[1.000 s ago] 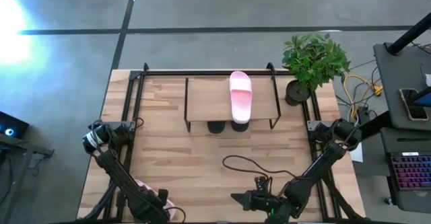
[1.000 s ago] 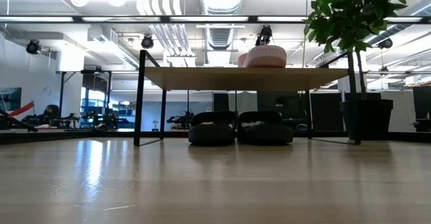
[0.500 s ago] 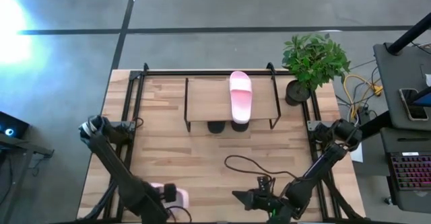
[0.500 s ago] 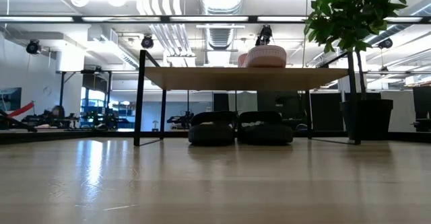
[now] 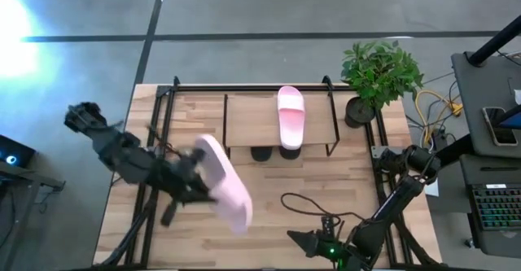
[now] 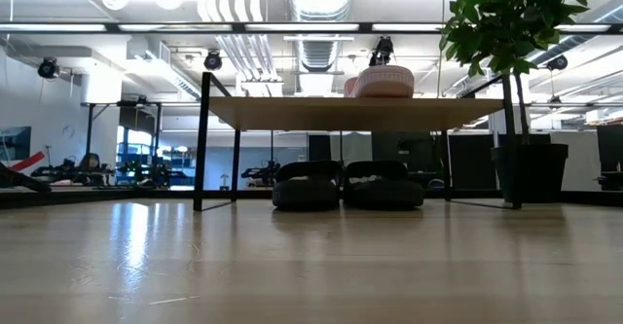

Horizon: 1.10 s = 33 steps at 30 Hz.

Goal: Pick and place slides into the shelf
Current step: Put the pink slide on the shelf

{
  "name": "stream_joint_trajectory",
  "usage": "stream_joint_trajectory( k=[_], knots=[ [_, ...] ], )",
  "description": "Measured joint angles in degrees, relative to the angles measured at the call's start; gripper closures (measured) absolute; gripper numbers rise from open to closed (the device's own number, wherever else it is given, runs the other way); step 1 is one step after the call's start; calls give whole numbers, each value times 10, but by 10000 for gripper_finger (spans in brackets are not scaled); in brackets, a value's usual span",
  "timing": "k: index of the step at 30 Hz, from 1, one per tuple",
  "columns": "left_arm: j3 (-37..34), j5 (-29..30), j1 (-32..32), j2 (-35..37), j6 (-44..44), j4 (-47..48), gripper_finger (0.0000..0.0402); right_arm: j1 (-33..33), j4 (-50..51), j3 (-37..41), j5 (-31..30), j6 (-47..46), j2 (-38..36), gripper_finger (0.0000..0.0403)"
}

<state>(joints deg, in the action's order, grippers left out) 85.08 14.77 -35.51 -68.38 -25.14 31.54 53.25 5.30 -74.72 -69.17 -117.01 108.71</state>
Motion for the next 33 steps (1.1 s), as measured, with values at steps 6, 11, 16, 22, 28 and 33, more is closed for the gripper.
stream_joint_trajectory(
  k=[6,11,16,22,28,33],
  knots=[
    [-178,172,4,104,-171,-239,401,-8,1,0,-11,-12,0,394],
    [-315,251,25,135,-217,-492,401,-18,-2,0,-16,-15,0,394],
    [-402,309,34,145,-313,-517,401,-34,-2,-36,6,56,1,394],
    [-480,331,-8,136,-435,-520,401,-54,-2,-95,91,166,1,394],
    [-518,351,-50,110,-504,-521,402,-73,-1,-128,112,215,2,394],
    [-533,351,-73,66,-572,-520,401,-99,0,-127,227,200,5,386]
  ],
)
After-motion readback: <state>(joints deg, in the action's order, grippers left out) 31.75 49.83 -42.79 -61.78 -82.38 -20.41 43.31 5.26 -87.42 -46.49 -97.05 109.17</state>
